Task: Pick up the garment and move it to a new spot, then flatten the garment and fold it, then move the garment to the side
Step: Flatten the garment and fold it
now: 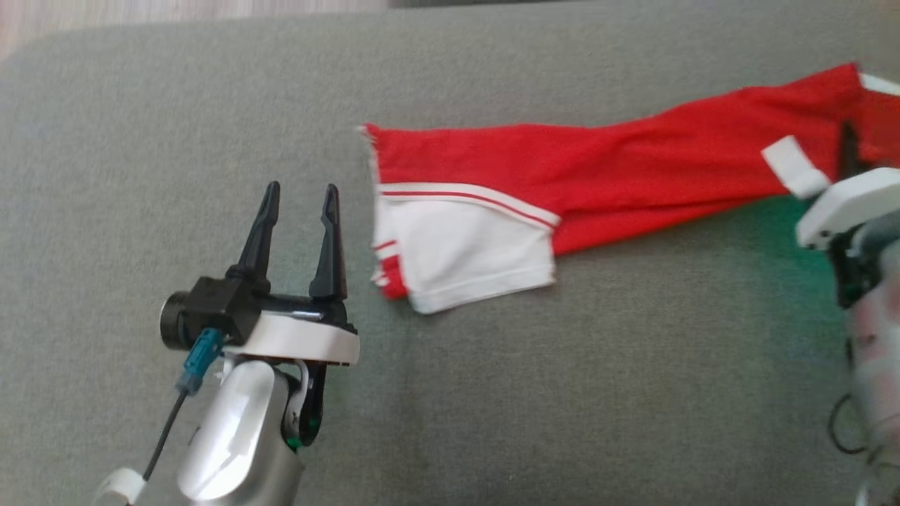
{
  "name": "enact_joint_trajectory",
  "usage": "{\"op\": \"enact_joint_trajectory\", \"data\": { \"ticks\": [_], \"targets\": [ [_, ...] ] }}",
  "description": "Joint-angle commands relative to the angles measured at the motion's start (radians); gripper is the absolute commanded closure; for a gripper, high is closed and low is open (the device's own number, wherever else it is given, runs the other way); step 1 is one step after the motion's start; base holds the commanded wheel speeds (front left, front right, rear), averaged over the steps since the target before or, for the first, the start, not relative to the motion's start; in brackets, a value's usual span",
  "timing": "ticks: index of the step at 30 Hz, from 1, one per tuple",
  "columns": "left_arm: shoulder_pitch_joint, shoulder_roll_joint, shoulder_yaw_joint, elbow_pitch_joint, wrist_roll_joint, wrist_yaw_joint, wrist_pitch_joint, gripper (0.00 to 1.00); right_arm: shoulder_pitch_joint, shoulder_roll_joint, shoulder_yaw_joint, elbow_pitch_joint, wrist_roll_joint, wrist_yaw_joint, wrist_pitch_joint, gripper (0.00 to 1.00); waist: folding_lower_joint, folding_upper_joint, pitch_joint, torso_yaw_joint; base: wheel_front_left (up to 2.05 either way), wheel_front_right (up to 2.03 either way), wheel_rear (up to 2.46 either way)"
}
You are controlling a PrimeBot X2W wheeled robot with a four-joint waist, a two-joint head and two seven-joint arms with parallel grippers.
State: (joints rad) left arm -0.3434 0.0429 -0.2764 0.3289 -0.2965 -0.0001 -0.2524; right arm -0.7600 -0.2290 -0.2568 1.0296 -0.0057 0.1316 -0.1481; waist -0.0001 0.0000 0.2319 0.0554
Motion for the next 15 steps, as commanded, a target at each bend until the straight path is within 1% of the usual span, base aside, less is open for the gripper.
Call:
{"op": "enact_joint_trajectory", "data": {
  "ticks": [1, 4, 6, 15],
  "targets": [
    [-0.008, 0.008, 0.029, -0.034, 0.002, 0.001, -0.009, 0.0, 0.003, -0.021, 0.015, -0.035, 0.008, -0.001, -0.01, 1.0, 0.0001, 0.0, -0.018, -0.013, 0.0, 0.0, 0.0],
    [0.003, 0.008, 0.024, -0.039, -0.001, 0.005, -0.009, 0.0, 0.023, -0.044, 0.007, -0.044, 0.028, -0.001, -0.003, 1.0, 0.0001, 0.0, -0.038, -0.023, 0.0, 0.0, 0.0],
    [0.008, 0.008, 0.021, -0.041, -0.002, 0.006, -0.009, 0.0, 0.03, -0.042, 0.01, -0.053, 0.041, -0.001, -0.002, 1.0, 0.0001, 0.0, -0.048, -0.025, 0.0, 0.0, 0.0],
    [0.03, 0.007, 0.025, -0.034, 0.0, 0.004, -0.009, 0.0, 0.044, 0.055, 0.123, -0.12, 0.095, -0.001, 0.004, 1.0, 0.0001, 0.0, -0.099, -0.01, 0.0, 0.0, 0.0]
  ]
}}
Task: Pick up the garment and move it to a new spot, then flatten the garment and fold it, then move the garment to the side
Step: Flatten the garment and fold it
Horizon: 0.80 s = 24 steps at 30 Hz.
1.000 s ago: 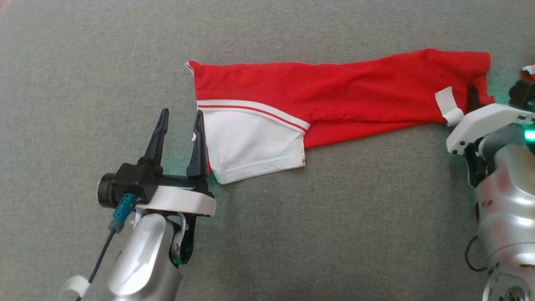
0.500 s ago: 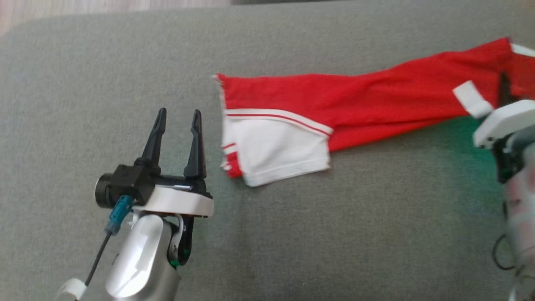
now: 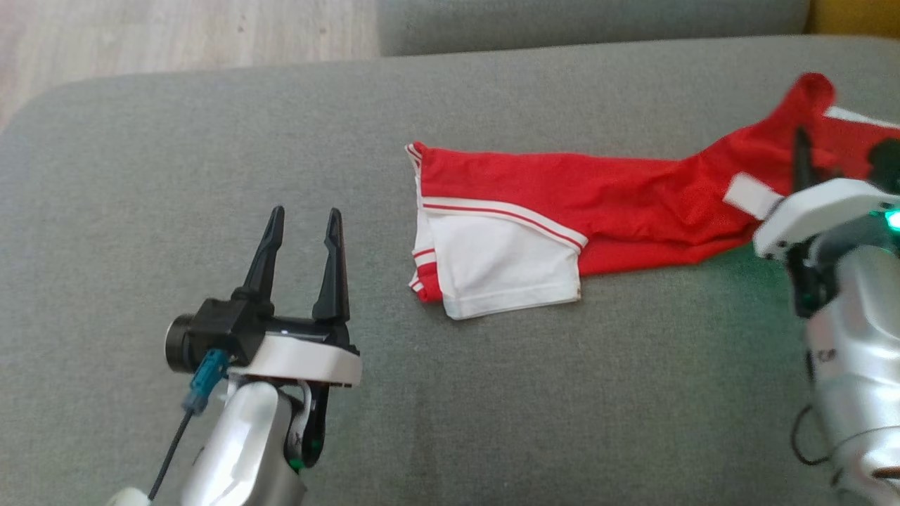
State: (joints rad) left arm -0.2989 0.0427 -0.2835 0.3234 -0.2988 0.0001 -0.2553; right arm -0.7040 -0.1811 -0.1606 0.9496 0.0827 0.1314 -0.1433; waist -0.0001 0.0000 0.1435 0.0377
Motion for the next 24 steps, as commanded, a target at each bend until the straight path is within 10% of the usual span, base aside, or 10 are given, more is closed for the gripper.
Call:
{"op": "enact_joint_trajectory", "data": {
  "ticks": [1, 24],
  "targets": [
    [-0.011, 0.008, 0.033, -0.028, 0.002, 0.004, -0.006, 0.0, -0.009, 0.019, 0.041, -0.049, 0.014, -0.001, 0.001, 1.0, 0.0001, 0.0, -0.019, 0.012, 0.0, 0.0, 0.0],
    [0.032, 0.008, 0.038, -0.027, 0.003, -0.006, -0.006, 0.0, 0.088, 0.131, 0.581, -0.197, 0.373, -0.001, 0.046, 1.0, 0.0001, 0.0, -0.054, 0.156, 0.0, 0.0, 0.0]
  ]
}}
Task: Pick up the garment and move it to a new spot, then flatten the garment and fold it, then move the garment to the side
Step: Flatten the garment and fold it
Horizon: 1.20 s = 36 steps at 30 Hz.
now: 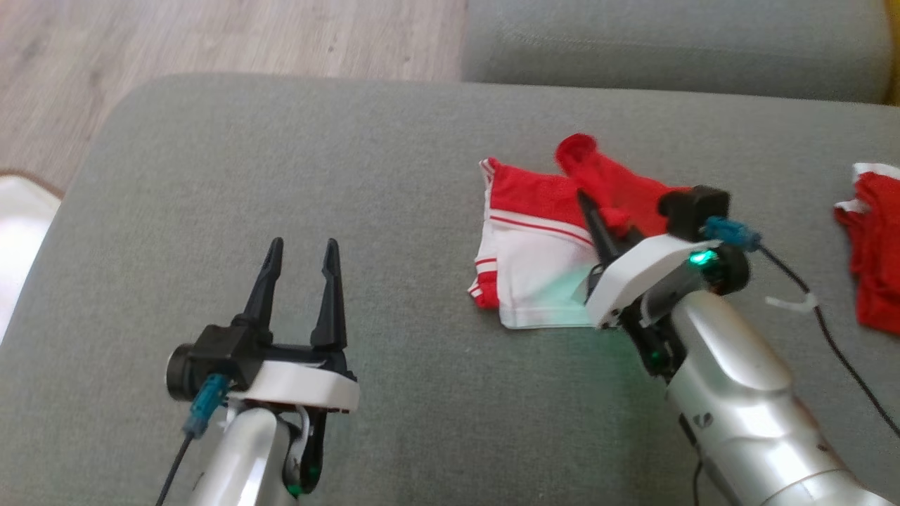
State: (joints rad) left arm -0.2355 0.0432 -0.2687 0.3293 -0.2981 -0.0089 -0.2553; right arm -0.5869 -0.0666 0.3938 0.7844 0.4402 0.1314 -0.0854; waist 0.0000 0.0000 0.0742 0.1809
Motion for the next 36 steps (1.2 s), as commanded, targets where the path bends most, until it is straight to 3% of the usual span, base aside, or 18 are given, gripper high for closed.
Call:
{"op": "enact_joint_trajectory", "data": {
  "ticks": [1, 13, 14, 15, 22, 27, 31, 36],
  "targets": [
    [-0.035, 0.007, 0.018, -0.034, 0.0, 0.005, -0.006, 0.0, -0.033, 0.016, 0.05, -0.028, 0.033, -0.001, -0.017, 1.0, 0.0, 0.0, 0.024, 0.019, 0.0, 0.0, 0.0],
    [-0.067, 0.007, -0.04, -0.027, -0.023, 0.022, -0.006, 0.0, -0.088, 0.016, 0.216, 0.101, 0.145, -0.001, -0.083, 1.0, 0.0, 0.0, 0.074, 0.075, 0.0, 0.0, 0.0],
    [-0.068, 0.007, -0.041, -0.025, -0.024, 0.022, -0.006, 0.0, -0.089, 0.016, 0.23, 0.109, 0.155, -0.001, -0.089, 0.65, 0.0, 0.0, 0.074, 0.078, 0.0, 0.0, 0.0],
    [-0.068, 0.007, -0.043, -0.023, -0.025, 0.023, -0.006, 0.0, -0.087, 0.016, 0.249, 0.109, 0.173, -0.001, -0.091, 0.0, 0.0, 0.0, 0.075, 0.081, 0.0, 0.0, 0.0],
    [-0.067, 0.007, -0.031, -0.01, -0.024, 0.028, -0.006, 0.0, -0.1, 0.016, 0.368, 0.066, 0.272, -0.001, -0.121, 0.0, 0.0, 0.0, 0.059, 0.061, 0.0, 0.0, 0.0],
    [-0.065, 0.007, -0.006, -0.026, -0.016, 0.025, -0.006, 0.0, -0.151, 0.016, 0.374, 0.059, 0.274, -0.001, -0.16, 0.0, 0.0, 0.0, 0.045, 0.01, 0.0, 0.0, 0.0],
    [-0.06, 0.009, 0.019, -0.045, -0.008, 0.026, -0.006, 0.0, -0.196, 0.016, 0.299, 0.101, 0.198, -0.001, -0.174, 0.0, 0.0, 0.0, 0.037, -0.043, 0.0, 0.0, 0.0],
    [-0.058, 0.01, 0.052, -0.064, 0.003, 0.026, -0.006, 0.0, -0.207, -0.024, 0.093, 0.094, -0.008, -0.001, -0.176, 0.0, 0.0, 0.0, 0.033, -0.101, 0.0, 0.0, 0.0]
  ]
}}
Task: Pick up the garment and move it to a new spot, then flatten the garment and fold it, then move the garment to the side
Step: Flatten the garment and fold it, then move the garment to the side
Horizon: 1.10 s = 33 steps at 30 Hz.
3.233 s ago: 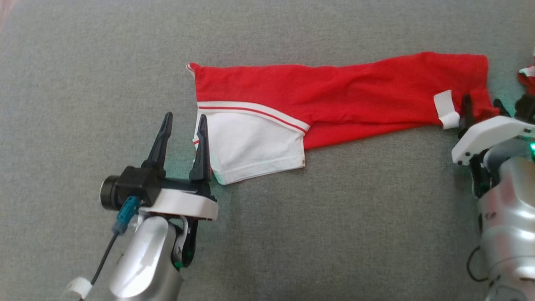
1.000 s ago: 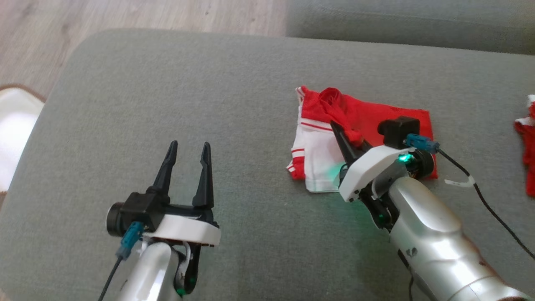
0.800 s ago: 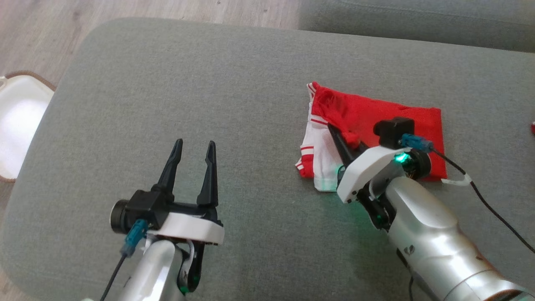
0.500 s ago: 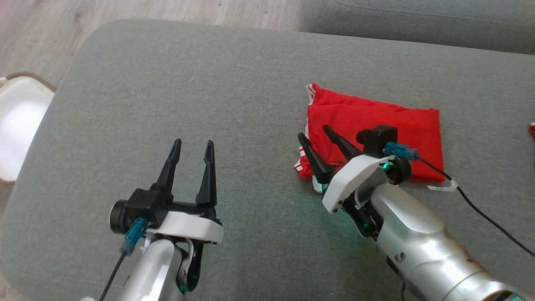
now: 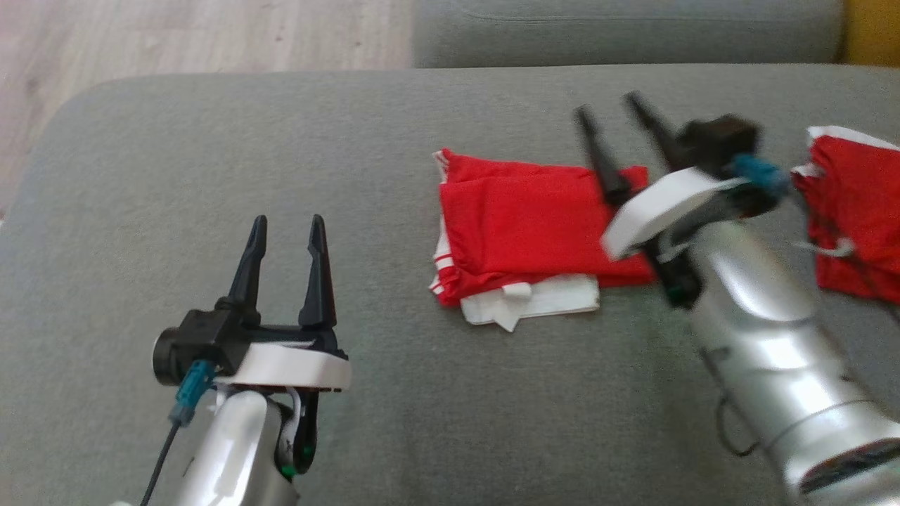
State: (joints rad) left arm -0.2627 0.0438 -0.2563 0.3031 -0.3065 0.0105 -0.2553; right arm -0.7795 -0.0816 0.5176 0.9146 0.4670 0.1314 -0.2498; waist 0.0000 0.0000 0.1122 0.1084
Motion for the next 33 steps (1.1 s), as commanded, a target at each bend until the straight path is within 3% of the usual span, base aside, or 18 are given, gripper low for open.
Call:
{"op": "enact_joint_trajectory", "data": {
  "ticks": [1, 6, 11, 20, 33],
  "targets": [
    [-0.029, 0.009, 0.045, -0.04, 0.013, 0.005, -0.006, 0.0, -0.002, -0.025, -0.075, -0.05, -0.074, -0.001, -0.012, 0.0, 0.0, 0.0, -0.006, -0.038, 0.0, 0.0, 0.0],
    [-0.018, 0.008, 0.071, -0.05, 0.031, 0.0, -0.006, 0.0, 0.129, -0.082, -0.31, -0.166, -0.293, -0.001, -0.012, 0.0, 0.0, 0.0, -0.012, -0.09, 0.0, 0.0, 0.0],
    [-0.003, 0.008, 0.094, -0.055, 0.046, -0.006, -0.006, 0.0, 0.262, -0.045, -0.446, -0.276, -0.405, -0.001, -0.012, 0.0, 0.0, 0.0, -0.018, -0.12, 0.0, 0.0, 0.0],
    [0.033, 0.007, 0.102, -0.064, 0.072, -0.009, -0.006, 0.0, 0.444, 0.025, -0.533, -0.405, -0.475, -0.001, -0.012, 0.0, 0.0, 0.0, -0.022, -0.134, 0.0, 0.0, 0.0],
    [0.048, 0.007, 0.085, -0.071, 0.075, 0.002, -0.006, 0.0, 0.491, 0.031, -0.519, -0.457, -0.422, -0.001, -0.012, 0.0, 0.0, 0.0, -0.021, -0.124, 0.0, 0.0, 0.0]
  ]
}}
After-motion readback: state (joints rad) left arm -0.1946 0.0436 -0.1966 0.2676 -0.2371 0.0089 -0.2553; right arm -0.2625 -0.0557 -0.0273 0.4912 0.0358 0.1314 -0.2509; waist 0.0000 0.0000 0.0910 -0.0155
